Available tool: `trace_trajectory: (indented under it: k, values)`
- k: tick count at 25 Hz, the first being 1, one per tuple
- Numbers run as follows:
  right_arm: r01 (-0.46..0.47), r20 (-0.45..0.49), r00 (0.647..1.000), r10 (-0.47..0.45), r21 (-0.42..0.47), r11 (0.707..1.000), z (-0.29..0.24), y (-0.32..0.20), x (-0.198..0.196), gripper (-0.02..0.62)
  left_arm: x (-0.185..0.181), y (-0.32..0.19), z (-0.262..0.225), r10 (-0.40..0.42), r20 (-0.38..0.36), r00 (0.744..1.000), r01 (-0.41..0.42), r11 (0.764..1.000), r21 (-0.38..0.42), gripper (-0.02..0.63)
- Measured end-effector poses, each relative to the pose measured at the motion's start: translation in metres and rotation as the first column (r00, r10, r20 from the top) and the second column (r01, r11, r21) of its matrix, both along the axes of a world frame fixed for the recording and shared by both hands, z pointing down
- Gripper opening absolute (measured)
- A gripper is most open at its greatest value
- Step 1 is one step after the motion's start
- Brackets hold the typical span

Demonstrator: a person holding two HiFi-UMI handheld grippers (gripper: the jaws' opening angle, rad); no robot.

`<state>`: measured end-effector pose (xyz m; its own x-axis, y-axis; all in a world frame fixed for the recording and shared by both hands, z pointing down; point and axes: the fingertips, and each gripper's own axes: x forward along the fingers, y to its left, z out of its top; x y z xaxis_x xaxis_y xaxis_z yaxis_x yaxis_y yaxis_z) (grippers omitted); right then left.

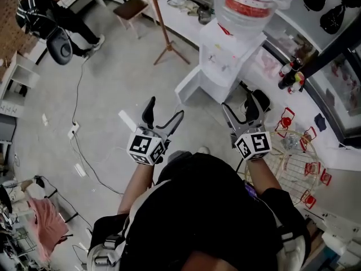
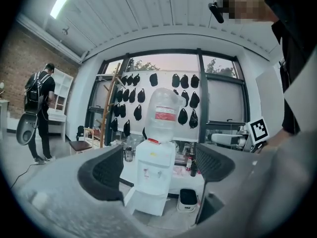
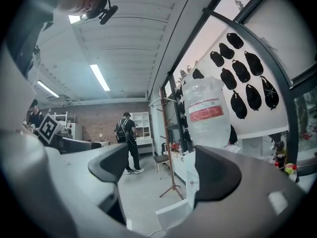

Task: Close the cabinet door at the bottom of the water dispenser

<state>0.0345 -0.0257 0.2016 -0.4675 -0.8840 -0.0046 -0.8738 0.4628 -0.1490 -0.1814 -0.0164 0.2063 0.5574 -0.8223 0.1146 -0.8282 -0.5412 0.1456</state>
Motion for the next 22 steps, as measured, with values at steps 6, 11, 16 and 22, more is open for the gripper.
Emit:
trace_trajectory:
  k: [6,11,16,22]
  values:
    - [0.036,-0.014,0.999,-0.036,-0.008,0.999,0.011,-0.028,0.002,0.405,0.014,-0.024,0.021,0.004,0.006,1.000,-0.003,0.999,-0.045,0.453]
    - [0.047,-0.020,0.999,-0.048,-0.052,0.998,0.027,-0.051,-0.006,0.405,0.016,-0.044,0.043,0.012,0.012,1.000,-0.011,0.996,-0.087,0.453]
    - [0.050,-0.046,0.997,-0.054,-0.072,0.996,0.038,-0.078,-0.021,0.405,0.010,-0.079,0.066,0.029,0.023,0.999,-0.027,0.993,-0.118,0.453]
    - [0.032,-0.066,0.997,-0.040,-0.119,0.992,0.073,-0.112,-0.016,0.403,0.013,-0.117,0.102,0.042,0.048,0.998,-0.034,0.987,-0.155,0.451]
